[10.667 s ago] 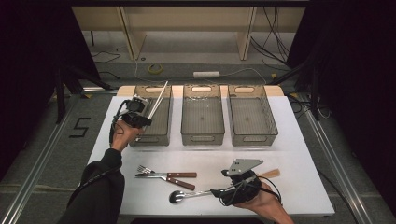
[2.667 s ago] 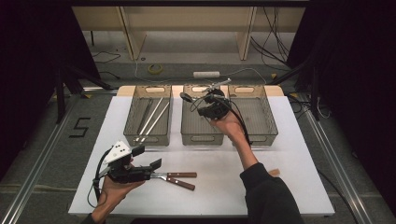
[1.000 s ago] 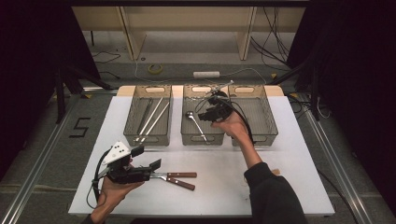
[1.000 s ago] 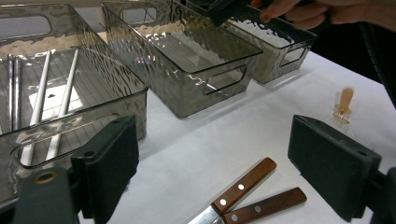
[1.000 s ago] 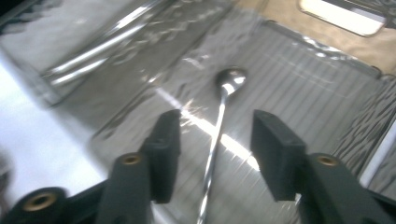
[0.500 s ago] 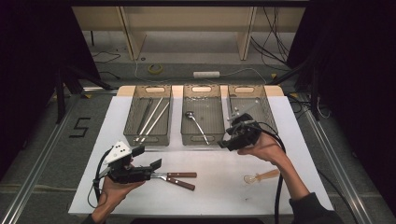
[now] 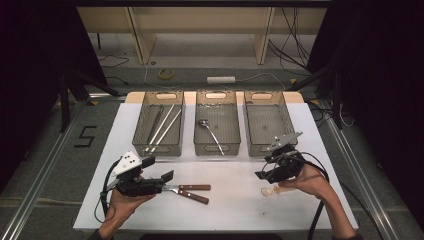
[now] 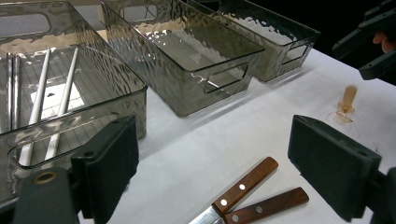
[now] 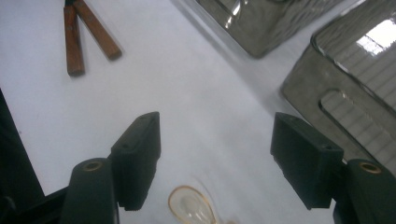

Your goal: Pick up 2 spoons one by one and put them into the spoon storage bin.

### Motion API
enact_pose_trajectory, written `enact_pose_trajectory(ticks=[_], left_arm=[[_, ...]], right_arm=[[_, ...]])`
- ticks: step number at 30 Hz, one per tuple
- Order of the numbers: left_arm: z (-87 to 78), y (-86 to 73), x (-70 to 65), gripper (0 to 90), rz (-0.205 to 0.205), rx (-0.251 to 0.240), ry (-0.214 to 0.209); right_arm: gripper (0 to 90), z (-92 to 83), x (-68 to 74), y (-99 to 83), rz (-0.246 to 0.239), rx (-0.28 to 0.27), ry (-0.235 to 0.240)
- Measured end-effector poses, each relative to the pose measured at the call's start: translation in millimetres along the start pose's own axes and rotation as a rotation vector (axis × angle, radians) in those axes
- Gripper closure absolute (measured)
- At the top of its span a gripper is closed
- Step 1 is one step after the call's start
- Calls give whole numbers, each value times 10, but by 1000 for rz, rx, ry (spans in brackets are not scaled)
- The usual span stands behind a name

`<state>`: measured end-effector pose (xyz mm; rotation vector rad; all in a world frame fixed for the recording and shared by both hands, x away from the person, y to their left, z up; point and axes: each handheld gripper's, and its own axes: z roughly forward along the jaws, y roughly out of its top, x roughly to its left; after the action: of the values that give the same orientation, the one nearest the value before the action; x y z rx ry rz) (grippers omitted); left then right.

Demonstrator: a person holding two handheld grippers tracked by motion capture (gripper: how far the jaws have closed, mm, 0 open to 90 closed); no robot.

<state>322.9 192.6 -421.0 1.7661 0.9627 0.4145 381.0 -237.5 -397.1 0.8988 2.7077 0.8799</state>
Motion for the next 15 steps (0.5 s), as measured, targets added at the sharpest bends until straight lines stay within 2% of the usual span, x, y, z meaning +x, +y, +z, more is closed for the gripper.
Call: enact_pose_trajectory(ticks=[7, 15], left_arm=[[7, 1, -9, 157, 0, -1, -3], [-4, 1, -5, 157, 0, -4, -1]], right_arm=[[331, 29, -34, -136, 0, 54, -15], [303, 42, -73, -219, -3, 88, -16]])
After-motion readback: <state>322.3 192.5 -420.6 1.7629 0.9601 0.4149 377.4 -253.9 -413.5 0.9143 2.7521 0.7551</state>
